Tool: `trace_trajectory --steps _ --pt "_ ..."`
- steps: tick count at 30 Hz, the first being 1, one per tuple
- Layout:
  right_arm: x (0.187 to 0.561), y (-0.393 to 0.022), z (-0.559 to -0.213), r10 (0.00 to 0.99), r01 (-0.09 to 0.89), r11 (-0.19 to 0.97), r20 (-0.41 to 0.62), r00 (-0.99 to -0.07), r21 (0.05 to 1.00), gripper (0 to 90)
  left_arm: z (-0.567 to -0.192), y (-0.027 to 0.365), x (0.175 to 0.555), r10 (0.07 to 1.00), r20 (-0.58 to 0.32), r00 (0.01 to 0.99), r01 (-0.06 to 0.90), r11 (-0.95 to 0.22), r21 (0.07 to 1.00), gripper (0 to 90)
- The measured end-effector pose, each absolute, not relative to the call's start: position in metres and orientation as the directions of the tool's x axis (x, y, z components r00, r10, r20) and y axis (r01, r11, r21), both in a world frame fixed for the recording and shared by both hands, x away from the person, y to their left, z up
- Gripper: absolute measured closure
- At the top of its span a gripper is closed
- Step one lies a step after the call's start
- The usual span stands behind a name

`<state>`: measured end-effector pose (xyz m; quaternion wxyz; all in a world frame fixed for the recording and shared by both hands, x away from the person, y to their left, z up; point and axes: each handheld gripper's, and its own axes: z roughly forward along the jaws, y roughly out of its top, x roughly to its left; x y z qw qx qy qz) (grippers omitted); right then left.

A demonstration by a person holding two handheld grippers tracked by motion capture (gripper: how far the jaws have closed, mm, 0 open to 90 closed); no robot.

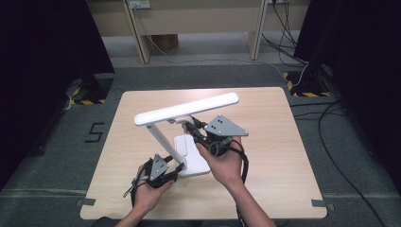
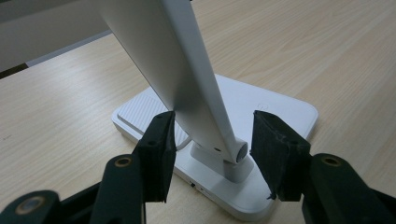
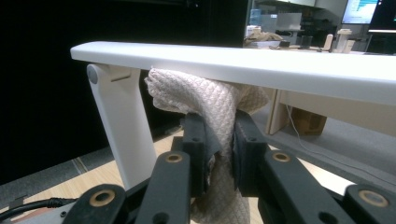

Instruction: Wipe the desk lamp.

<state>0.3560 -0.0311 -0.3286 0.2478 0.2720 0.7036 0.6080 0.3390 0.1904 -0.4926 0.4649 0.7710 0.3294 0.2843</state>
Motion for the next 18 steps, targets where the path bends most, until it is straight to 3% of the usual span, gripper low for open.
trace_trajectory --steps 18 --pt "0.353 -0.009 -0.328 0.635 0.074 0.149 -0.038 -0.771 0.986 78.0 -0.493 0.190 0.339 0.770 0.138 0.622 0.244 -0.358 0.901 48.7"
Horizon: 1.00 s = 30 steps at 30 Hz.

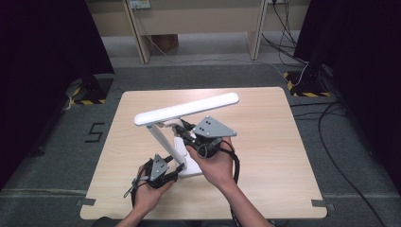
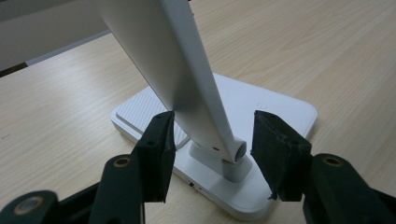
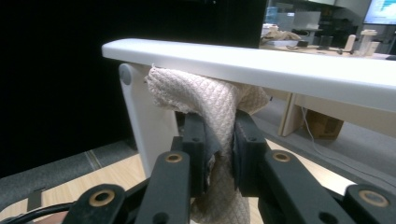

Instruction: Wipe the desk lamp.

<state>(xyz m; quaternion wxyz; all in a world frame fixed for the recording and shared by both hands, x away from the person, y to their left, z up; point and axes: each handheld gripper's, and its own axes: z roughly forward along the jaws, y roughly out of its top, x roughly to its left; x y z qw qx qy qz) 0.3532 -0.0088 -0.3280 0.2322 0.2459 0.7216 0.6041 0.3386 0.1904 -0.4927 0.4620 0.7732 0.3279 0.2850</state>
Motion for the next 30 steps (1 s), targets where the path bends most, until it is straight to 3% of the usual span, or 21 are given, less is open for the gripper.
trace_trajectory --steps 30 --pt "0.353 0.008 -0.333 0.598 0.085 0.213 -0.061 -0.799 0.973 78.1 -0.493 0.190 0.338 0.768 0.139 0.625 0.247 -0.364 0.898 48.4"
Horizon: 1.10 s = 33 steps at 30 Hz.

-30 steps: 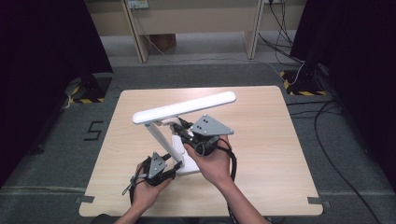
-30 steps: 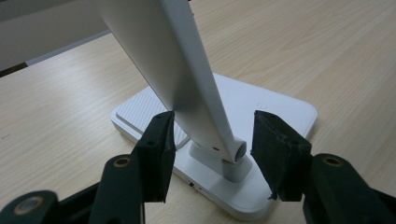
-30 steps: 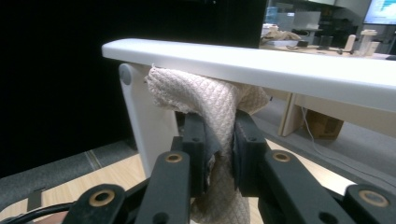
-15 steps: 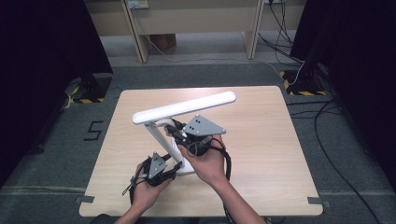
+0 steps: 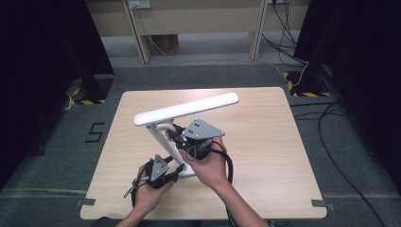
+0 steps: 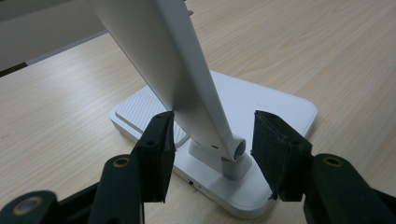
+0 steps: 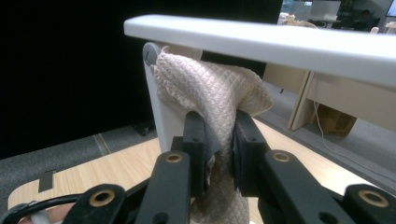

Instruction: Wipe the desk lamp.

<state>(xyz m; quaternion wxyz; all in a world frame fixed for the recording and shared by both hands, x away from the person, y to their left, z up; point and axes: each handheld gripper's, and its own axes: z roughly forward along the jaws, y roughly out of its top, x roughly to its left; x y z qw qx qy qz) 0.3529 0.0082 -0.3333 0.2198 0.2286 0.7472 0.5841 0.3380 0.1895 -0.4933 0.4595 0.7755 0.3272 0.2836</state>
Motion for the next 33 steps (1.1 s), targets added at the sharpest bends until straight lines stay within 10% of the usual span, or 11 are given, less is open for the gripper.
trace_trajectory --steps 33 --pt "0.350 0.010 -0.344 0.559 0.101 0.270 -0.071 -0.826 0.957 78.3 -0.494 0.189 0.338 0.763 0.163 0.626 0.235 -0.383 0.893 48.4"
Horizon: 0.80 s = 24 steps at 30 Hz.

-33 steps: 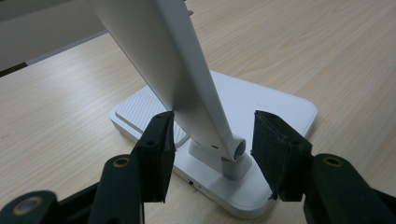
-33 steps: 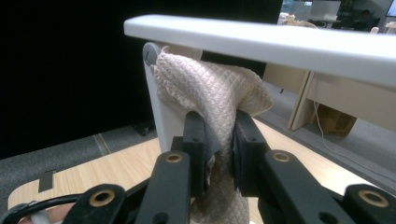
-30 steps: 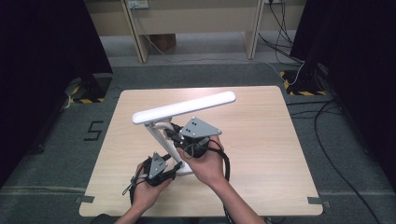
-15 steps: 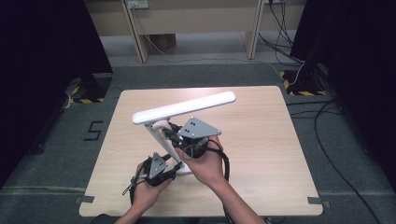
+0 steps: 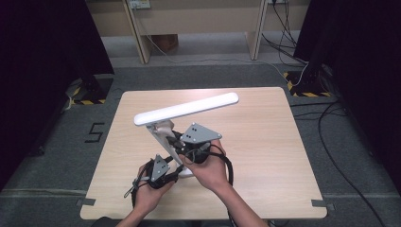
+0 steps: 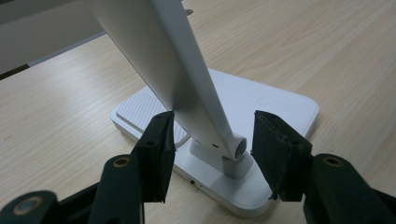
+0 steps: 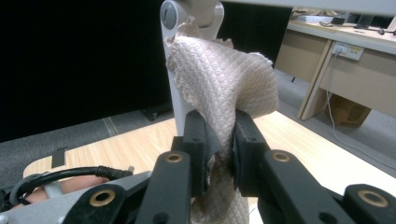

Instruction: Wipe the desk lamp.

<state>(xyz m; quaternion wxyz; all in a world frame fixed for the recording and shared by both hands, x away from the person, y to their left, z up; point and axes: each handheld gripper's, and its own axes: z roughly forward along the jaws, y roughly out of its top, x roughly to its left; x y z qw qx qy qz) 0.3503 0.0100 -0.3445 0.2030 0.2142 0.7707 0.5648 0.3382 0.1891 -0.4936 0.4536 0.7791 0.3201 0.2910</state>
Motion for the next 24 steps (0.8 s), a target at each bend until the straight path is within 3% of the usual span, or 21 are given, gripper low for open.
trace_trajectory --steps 24 --pt "0.350 0.018 -0.360 0.505 0.125 0.340 -0.069 -0.861 0.932 78.6 -0.494 0.189 0.338 0.762 0.166 0.626 0.236 -0.388 0.891 48.3"
